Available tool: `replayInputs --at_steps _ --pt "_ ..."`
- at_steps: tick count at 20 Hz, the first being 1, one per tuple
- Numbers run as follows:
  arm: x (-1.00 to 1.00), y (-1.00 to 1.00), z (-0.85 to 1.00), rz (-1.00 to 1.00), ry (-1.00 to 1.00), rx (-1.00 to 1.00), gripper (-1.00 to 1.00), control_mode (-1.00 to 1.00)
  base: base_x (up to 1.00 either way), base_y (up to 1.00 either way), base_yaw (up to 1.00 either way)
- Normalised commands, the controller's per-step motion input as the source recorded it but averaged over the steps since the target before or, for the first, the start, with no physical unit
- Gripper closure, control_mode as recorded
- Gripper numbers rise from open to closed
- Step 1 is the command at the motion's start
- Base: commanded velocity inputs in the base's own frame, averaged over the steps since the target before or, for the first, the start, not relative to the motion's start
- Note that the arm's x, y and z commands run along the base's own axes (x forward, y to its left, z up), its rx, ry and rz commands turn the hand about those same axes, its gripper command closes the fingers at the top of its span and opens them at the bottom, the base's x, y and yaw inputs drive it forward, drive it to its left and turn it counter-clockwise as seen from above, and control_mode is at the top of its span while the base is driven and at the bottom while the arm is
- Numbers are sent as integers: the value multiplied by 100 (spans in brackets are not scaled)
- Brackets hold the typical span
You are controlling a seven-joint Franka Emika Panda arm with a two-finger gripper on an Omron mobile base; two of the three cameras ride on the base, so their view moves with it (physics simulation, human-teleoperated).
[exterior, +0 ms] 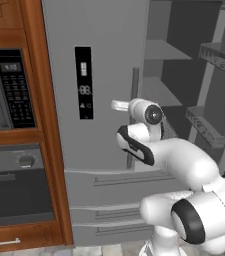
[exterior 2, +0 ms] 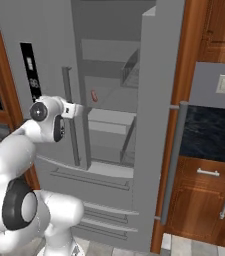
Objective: Move the hot dog bun to the plate on the dining table and place the condiment next to that plate. Then navigate to the fridge and take the sausage and place it on the plate as well.
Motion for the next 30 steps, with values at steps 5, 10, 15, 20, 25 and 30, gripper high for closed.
replayInputs --at_steps 5,10,15,20,25,30 --pt "-96 93 31 8 -10 -1 100 -100 0 0 0" --pt "-100 100 26 14 -2 -1 100 -100 0 0 0" --pt "-100 100 33 13 0 -4 100 -100 0 0 0" --pt "-86 88 32 11 0 -4 -100 -100 0 0 0" --pt "-100 -58 31 1 -2 14 -100 -100 0 0 0" --pt "-98 -100 40 0 0 27 -100 -100 0 0 0"
